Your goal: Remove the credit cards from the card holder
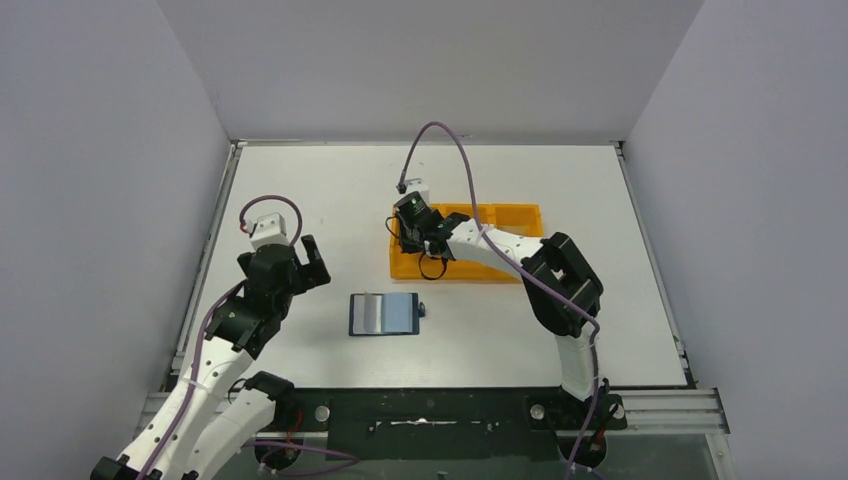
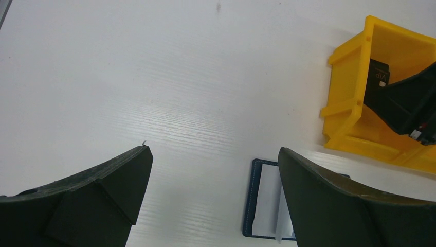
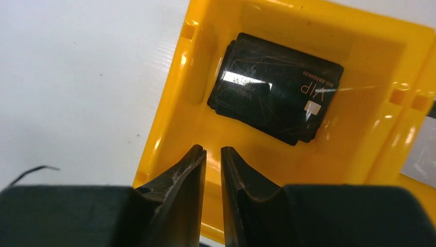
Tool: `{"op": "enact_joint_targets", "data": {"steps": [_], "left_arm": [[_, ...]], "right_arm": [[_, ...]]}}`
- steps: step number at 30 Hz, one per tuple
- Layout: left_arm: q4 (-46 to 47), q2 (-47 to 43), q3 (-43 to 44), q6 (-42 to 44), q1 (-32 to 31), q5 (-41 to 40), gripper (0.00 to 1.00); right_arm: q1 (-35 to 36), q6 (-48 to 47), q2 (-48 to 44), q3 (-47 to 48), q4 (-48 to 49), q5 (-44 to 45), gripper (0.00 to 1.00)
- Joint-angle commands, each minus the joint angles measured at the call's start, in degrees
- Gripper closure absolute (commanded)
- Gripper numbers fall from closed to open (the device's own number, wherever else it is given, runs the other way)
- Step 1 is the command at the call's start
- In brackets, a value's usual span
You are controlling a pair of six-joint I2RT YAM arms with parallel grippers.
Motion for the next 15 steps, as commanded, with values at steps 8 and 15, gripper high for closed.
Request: {"op": "enact_joint_targets", "data": {"steps": [8, 15], "left_arm": [[3.02, 0.17, 0.53, 0.92, 0.77, 0.95, 0.04], [3.06, 0.10, 0.47, 0.87, 0.92, 0.96, 0.04]], "right_arm": [[1.43, 6.51, 9.17, 8.60, -5.91, 6.88, 0.83], [1.17, 8.36, 11.67, 9.92, -5.26, 12.69, 0.81]]}}
